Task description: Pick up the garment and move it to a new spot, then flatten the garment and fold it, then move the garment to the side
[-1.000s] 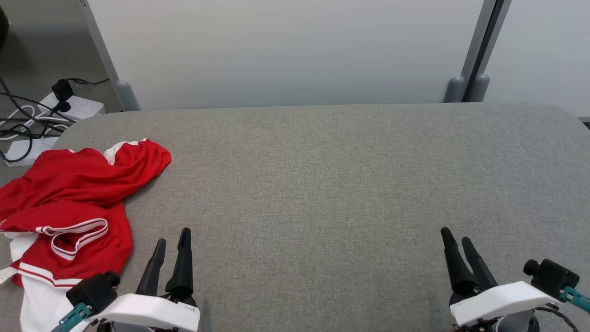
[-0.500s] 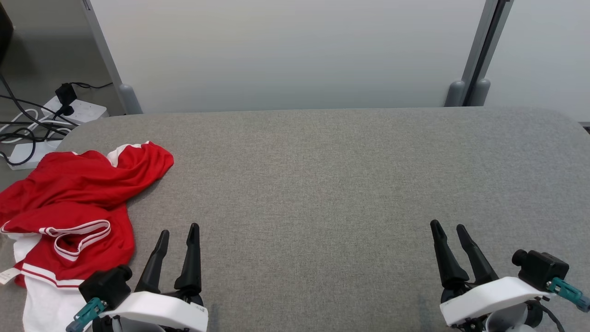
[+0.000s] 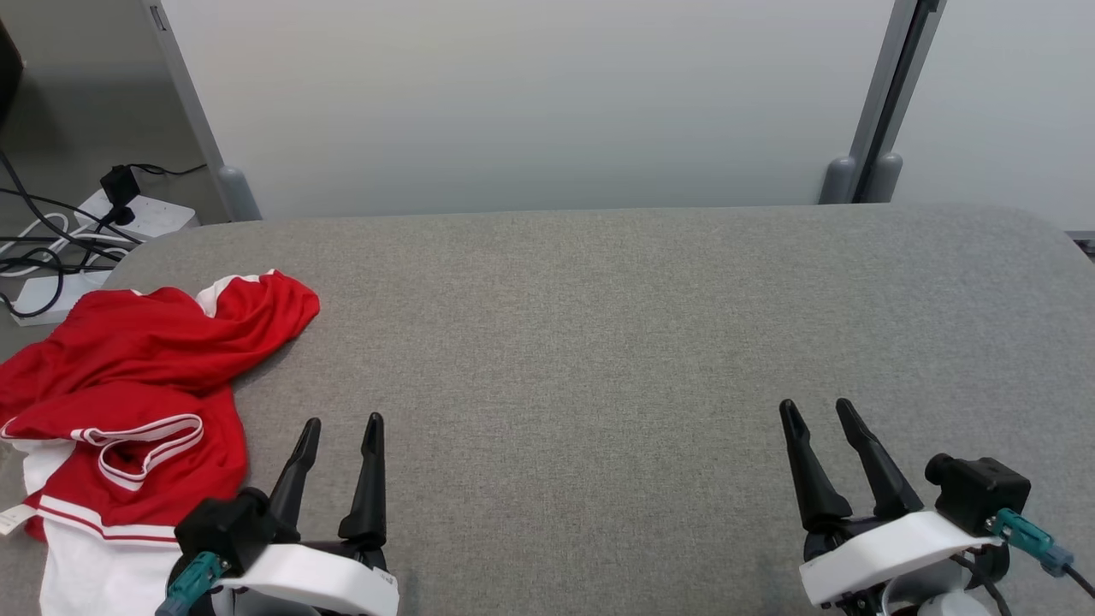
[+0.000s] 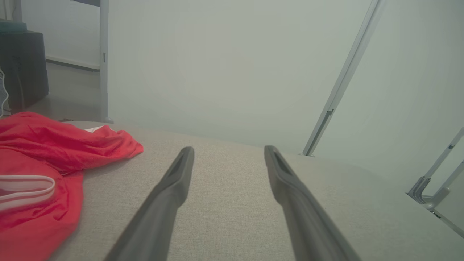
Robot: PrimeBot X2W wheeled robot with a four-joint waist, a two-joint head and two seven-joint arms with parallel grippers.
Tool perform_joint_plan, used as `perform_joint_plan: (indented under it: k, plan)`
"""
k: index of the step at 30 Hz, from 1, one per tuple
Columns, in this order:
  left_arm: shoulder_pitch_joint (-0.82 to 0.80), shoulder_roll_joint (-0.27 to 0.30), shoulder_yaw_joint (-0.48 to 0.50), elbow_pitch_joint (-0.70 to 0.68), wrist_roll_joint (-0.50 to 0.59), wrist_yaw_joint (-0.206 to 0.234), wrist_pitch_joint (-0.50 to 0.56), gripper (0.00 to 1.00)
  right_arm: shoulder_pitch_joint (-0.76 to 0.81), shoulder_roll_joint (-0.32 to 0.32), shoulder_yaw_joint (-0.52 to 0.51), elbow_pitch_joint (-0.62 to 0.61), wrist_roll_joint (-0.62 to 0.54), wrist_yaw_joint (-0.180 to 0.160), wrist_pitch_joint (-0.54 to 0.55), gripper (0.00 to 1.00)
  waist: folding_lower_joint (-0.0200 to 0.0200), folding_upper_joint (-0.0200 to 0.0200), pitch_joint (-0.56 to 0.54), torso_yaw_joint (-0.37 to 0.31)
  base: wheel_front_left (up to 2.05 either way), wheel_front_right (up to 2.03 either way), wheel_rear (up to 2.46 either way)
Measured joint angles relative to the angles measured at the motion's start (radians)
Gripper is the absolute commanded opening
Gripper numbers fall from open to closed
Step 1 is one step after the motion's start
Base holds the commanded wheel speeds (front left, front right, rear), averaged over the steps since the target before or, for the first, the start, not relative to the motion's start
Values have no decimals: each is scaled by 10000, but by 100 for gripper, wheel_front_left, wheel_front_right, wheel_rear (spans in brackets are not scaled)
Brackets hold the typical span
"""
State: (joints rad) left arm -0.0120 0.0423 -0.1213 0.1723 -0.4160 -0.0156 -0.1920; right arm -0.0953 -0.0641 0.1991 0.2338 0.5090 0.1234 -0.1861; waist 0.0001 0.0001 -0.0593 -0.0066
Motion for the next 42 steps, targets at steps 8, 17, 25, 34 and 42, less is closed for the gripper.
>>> perform_joint_plan:
  k: [8, 17, 25, 34, 42]
  plan:
    - [-140, 13, -150, 198, 823, 142, -211, 100, -2, -25, 188, -8, -926, 0, -219, 100, 0, 0, -23, -24, 0, 0, 0]
    - [-174, 25, -370, 357, 1914, 213, -525, 100, -31, -73, 435, -132, -2019, 0, -522, 100, 0, 0, -53, -26, 0, 0, 0]
    - [-175, 27, -451, 520, 2301, 215, -568, 100, -163, -81, 644, -205, -2366, 2, -621, 100, 0, 0, -86, -82, 0, 0, 0]
    - [-175, 27, -443, 610, 2301, 259, -566, 100, -182, -92, 608, -211, -2374, 2, -621, 100, 0, 0, -85, -55, 0, 0, 0]
    - [-177, 27, -399, 608, 2372, 443, -566, 100, -181, -92, 619, -211, -2374, 2, -621, 100, -1, 0, -56, 220, 0, 0, 0]
